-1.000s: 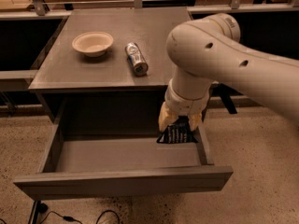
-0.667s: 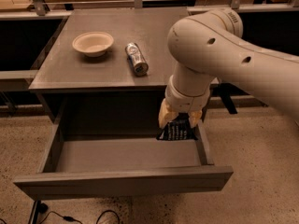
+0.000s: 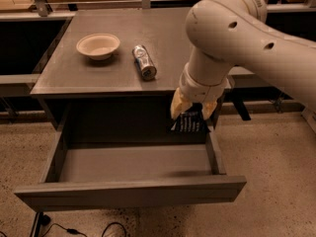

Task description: Pick rxbar blueberry from top drawer and place on counter

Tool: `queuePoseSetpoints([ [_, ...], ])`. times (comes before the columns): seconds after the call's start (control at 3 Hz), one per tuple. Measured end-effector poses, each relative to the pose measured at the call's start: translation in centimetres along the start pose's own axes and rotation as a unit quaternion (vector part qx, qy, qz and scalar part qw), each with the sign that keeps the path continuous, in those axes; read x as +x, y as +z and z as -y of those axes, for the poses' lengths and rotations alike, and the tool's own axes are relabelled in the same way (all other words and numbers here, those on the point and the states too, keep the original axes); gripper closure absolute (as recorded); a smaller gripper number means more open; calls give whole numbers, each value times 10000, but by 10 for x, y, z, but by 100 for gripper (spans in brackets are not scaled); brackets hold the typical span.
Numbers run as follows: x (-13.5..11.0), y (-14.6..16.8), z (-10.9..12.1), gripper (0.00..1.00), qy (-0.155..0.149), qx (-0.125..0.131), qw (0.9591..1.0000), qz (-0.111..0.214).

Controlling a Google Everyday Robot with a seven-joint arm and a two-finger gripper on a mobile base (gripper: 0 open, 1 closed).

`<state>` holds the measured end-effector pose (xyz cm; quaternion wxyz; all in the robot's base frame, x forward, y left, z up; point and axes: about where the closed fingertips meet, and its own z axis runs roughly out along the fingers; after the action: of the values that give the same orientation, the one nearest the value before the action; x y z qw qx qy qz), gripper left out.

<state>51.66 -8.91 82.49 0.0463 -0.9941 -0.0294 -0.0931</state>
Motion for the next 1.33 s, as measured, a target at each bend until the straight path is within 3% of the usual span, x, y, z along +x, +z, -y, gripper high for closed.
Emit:
queuePoseSetpoints([
  [0.33, 72, -37, -14, 100, 262, 115, 9976, -627],
  [1.0, 150, -59, -36, 100, 408, -23, 9897, -1369],
  [1.33, 185, -48, -41, 98, 276, -13, 9890, -1456],
])
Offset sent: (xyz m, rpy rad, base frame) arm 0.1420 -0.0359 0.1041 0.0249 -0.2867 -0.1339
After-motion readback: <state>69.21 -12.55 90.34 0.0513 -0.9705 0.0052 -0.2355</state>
